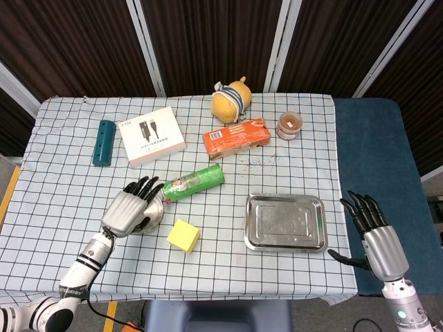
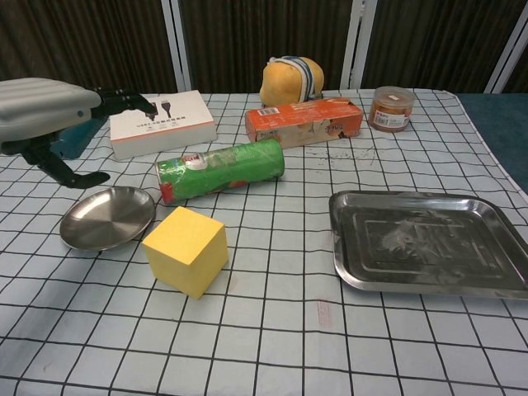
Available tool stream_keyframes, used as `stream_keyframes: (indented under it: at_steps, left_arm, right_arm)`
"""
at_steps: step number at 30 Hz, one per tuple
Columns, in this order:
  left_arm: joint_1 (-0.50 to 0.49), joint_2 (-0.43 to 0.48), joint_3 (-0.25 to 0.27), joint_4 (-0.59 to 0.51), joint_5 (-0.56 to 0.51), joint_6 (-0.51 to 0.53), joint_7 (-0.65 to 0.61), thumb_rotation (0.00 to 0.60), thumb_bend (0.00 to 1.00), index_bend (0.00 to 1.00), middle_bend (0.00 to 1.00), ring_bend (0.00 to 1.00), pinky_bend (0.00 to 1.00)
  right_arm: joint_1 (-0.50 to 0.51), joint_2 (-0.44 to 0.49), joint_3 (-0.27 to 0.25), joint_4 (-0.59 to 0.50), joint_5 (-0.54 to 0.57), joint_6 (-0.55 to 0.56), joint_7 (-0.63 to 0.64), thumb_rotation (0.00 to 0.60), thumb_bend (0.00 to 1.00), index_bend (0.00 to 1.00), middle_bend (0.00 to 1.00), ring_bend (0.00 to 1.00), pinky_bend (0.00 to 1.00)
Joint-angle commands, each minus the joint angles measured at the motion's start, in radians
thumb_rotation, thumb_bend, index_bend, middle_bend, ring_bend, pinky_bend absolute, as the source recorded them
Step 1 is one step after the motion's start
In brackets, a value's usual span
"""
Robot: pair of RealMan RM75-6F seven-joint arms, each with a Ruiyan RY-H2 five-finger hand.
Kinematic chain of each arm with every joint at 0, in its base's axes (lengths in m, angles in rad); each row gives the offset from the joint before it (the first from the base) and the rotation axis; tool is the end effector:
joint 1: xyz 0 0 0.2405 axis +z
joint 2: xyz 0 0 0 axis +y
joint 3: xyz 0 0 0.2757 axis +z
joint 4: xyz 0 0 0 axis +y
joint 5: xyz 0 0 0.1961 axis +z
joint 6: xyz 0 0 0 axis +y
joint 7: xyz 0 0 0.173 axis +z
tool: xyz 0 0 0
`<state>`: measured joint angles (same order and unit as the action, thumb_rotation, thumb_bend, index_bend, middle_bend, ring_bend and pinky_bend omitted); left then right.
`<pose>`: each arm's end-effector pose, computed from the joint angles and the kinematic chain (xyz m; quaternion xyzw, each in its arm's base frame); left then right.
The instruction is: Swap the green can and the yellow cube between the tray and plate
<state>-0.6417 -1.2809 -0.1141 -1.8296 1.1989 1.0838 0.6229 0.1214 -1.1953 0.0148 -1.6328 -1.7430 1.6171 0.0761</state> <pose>-0.1550 0.3325 0.0614 -0.7824 -0.2649 -0.3327 0.4550 -0.2623 -0.2063 0.1559 0.6138 -0.3477 0.5184 0.4834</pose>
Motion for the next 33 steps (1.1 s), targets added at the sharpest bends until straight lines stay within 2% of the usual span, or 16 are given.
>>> stream_keyframes:
  at_steps: [1, 9, 15, 21, 28, 33]
  left_arm:
    - [-0.075, -0.11, -0.048, 0.102, -0.013, -0.059, -0.022, 0.6, 0.37, 0.0, 0.0, 0.0, 0.22]
    - [-0.164, -0.277, -0.099, 0.287, -0.086, -0.101, -0.018, 0.6, 0.37, 0.0, 0.0, 0.0, 0.22]
    - [-0.219, -0.336, -0.122, 0.362, -0.21, -0.153, 0.028, 0.6, 0.37, 0.0, 0.0, 0.0, 0.22]
    - [-0.259, -0.363, -0.116, 0.385, -0.298, -0.177, 0.079, 0.6, 0.37, 0.0, 0.0, 0.0, 0.22]
    - [-0.319, -0.431, -0.109, 0.524, -0.384, -0.236, 0.099, 0.6, 0.37, 0.0, 0.0, 0.0, 0.22]
    - [-0.334, -0.465, -0.096, 0.594, -0.379, -0.246, 0.081, 0.6, 0.37, 0.0, 0.0, 0.0, 0.22]
  right_arm:
    - [-0.005, 0.005, -0.005, -0.002, -0.012, 0.011, 0.003, 0.6, 0.08, 0.0, 0.0, 0.0, 0.0]
    - [-0.005, 0.015, -0.02, -0.003, -0.028, -0.003, 0.001, 0.6, 0.08, 0.0, 0.0, 0.0, 0.0]
    - [0.0, 0.02, -0.028, -0.006, -0.031, -0.024, -0.004, 0.6, 0.08, 0.0, 0.0, 0.0, 0.0]
    - [0.005, 0.019, -0.028, -0.006, -0.027, -0.035, -0.001, 0.6, 0.08, 0.0, 0.0, 0.0, 0.0]
    - [0.007, 0.024, -0.033, -0.005, -0.03, -0.042, 0.007, 0.6, 0.08, 0.0, 0.0, 0.0, 0.0]
    - [0.01, 0.029, -0.031, -0.007, -0.027, -0.044, 0.02, 0.6, 0.08, 0.0, 0.0, 0.0, 0.0]
